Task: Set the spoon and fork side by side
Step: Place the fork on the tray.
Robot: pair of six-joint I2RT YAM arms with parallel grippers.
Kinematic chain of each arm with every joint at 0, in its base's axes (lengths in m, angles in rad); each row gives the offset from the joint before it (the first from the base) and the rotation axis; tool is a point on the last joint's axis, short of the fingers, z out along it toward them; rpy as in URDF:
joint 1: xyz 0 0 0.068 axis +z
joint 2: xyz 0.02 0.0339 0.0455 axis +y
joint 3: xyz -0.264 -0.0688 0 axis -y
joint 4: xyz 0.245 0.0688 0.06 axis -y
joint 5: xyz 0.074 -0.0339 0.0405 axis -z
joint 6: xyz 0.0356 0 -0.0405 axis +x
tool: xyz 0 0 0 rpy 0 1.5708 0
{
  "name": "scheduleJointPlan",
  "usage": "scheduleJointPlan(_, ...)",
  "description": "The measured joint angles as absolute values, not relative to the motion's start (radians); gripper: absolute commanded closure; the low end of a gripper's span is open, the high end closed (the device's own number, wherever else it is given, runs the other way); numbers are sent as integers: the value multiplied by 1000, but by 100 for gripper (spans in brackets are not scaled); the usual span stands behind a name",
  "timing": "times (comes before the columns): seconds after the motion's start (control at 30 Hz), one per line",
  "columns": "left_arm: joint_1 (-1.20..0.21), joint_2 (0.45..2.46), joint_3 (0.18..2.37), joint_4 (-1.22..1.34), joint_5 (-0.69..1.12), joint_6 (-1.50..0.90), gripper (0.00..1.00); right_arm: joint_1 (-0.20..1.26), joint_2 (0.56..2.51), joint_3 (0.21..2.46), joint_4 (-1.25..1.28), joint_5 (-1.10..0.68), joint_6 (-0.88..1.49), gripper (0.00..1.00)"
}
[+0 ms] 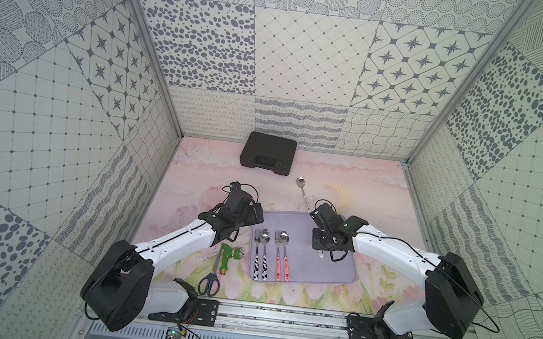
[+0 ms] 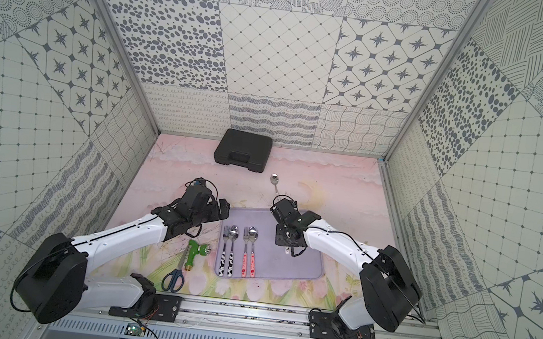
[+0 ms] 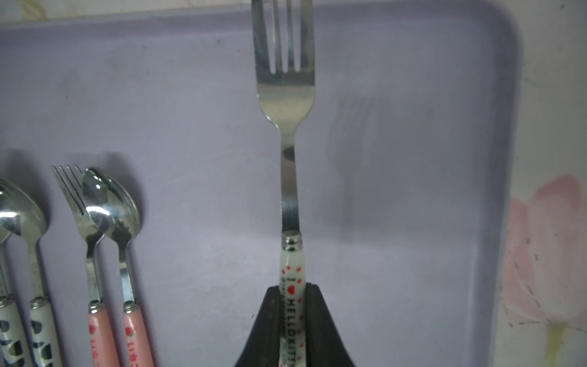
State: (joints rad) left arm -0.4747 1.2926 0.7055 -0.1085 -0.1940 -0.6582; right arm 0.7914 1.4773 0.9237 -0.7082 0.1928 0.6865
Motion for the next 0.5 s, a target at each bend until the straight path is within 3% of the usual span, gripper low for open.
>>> scheduleJointPlan(0.5,-475,1293,706,-109,-210,-658,0,1002,1482,841,-628,223,886,100)
